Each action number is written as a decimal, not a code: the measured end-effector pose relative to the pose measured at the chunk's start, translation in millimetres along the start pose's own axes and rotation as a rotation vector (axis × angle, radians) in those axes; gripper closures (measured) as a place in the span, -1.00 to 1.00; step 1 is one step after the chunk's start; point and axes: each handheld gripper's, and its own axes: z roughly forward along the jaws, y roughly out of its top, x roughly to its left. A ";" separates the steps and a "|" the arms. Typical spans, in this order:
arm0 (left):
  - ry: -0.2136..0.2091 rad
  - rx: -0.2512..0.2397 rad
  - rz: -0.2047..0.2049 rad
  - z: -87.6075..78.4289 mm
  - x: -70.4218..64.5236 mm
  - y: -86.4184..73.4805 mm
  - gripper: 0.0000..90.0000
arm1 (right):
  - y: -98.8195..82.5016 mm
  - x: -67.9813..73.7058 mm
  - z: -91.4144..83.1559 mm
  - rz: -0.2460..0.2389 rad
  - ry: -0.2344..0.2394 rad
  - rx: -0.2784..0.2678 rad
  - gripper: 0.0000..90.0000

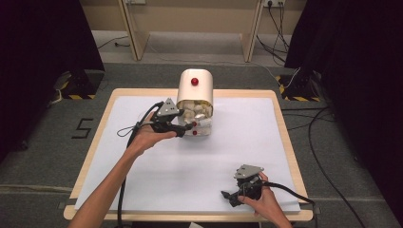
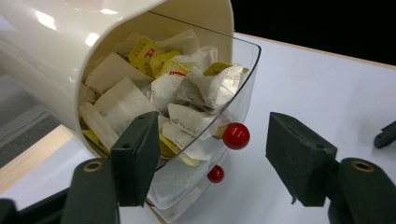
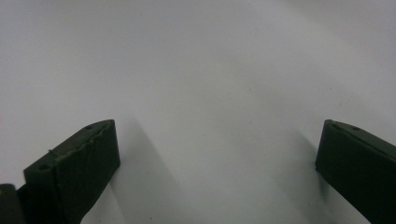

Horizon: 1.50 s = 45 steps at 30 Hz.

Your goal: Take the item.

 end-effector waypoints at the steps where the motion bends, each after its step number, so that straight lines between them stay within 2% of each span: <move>1: -0.005 -0.003 0.003 -2.2 -2.7 -1.9 -0.21 | 0.0 -0.2 0.1 -0.001 0.000 0.000 -1.00; 9: -0.009 0.013 0.038 -7.4 -12.1 -4.3 -0.21 | 0.0 -0.1 0.0 -0.002 0.000 0.000 -1.00; 18: -0.019 0.009 0.041 -11.9 -19.3 -8.3 -0.21 | -0.1 -0.1 0.0 -0.002 -0.001 0.000 -1.00; 25: -0.024 0.021 0.063 -16.6 -27.0 -11.0 -0.20 | 0.0 -0.2 0.1 -0.002 0.000 0.000 -1.00; 45: -0.034 0.011 0.081 -24.7 -36.8 -16.9 -0.19 | 0.0 0.0 0.0 -0.002 -0.001 0.000 -1.00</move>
